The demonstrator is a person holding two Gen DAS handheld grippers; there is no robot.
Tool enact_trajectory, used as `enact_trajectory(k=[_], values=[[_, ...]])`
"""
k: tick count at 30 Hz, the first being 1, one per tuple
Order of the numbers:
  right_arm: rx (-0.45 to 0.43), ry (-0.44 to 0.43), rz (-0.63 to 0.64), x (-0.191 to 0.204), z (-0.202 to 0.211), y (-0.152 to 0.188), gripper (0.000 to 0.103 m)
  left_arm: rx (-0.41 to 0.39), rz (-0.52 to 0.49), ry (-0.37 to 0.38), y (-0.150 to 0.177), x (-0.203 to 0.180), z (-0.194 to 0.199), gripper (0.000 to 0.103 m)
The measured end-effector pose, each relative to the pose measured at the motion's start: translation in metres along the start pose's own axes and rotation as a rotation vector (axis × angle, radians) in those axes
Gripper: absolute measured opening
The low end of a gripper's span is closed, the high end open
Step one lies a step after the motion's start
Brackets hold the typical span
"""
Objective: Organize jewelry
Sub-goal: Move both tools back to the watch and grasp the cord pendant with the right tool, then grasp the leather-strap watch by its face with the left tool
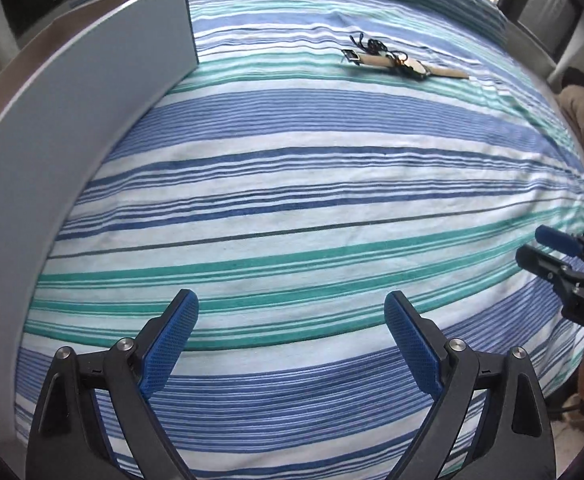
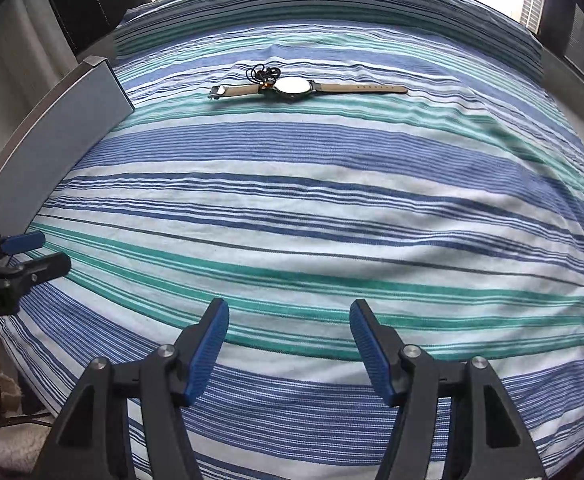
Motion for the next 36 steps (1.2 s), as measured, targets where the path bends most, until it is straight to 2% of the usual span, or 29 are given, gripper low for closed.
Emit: enact_trajectory(k=[4, 7, 10, 13, 16, 18, 22, 27, 29, 30, 31, 36], values=[[0.029, -0.029, 0.000, 0.002, -0.007, -0.010, 0.064, 0.006, -0.002, -0.008, -0.009, -0.003, -0.005, 0.095], [0.056, -0.061, 0.018, 0.012, -0.008, -0.026, 0.064, -0.011, 0.005, -0.007, -0.021, -0.003, -0.003, 0.095], [0.071, -0.055, 0.052, 0.020, -0.009, -0.046, 0.064, -0.022, 0.012, -0.019, -0.032, -0.002, -0.002, 0.095], [0.046, -0.073, 0.089, 0.026, -0.008, -0.084, 0.064, -0.033, 0.023, -0.017, -0.035, 0.002, -0.001, 0.095], [0.004, -0.053, 0.089, 0.032, -0.013, -0.135, 0.064, -0.028, 0.047, -0.014, -0.027, 0.009, -0.002, 0.095], [-0.008, -0.044, 0.082, 0.036, -0.023, -0.170, 0.064, -0.013, 0.069, -0.008, -0.020, 0.014, -0.005, 0.095], [0.057, -0.047, 0.100, 0.056, -0.064, -0.224, 0.064, 0.013, 0.103, -0.017, -0.010, 0.025, -0.010, 0.095], [0.140, 0.001, 0.146, 0.080, -0.117, -0.242, 0.062, 0.014, 0.134, -0.026, -0.003, 0.035, -0.009, 0.095], [0.171, 0.042, 0.168, 0.086, -0.130, -0.238, 0.038, 0.017, 0.139, -0.030, 0.001, 0.039, -0.009, 0.095], [0.132, 0.084, 0.182, 0.088, -0.127, -0.238, 0.018, 0.020, 0.140, -0.031, 0.002, 0.039, -0.010, 0.095], [0.126, 0.082, 0.175, 0.088, -0.124, -0.237, 0.009, 0.024, 0.140, -0.032, 0.003, 0.039, -0.012, 0.095], [0.030, -0.041, 0.098, 0.076, -0.066, -0.233, 0.009, 0.031, 0.100, -0.046, 0.001, 0.035, -0.015, 0.095]])
Point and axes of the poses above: each gripper's, at about its wrist camera, not at the fingertips, and z roughly against the way its jaws point, x to its left, y to its underside, the point moved 1 cm from there along -z, roughly the way its jaws point, and after that the axes turned 9 degrees about -z, right-handed, at the moved point
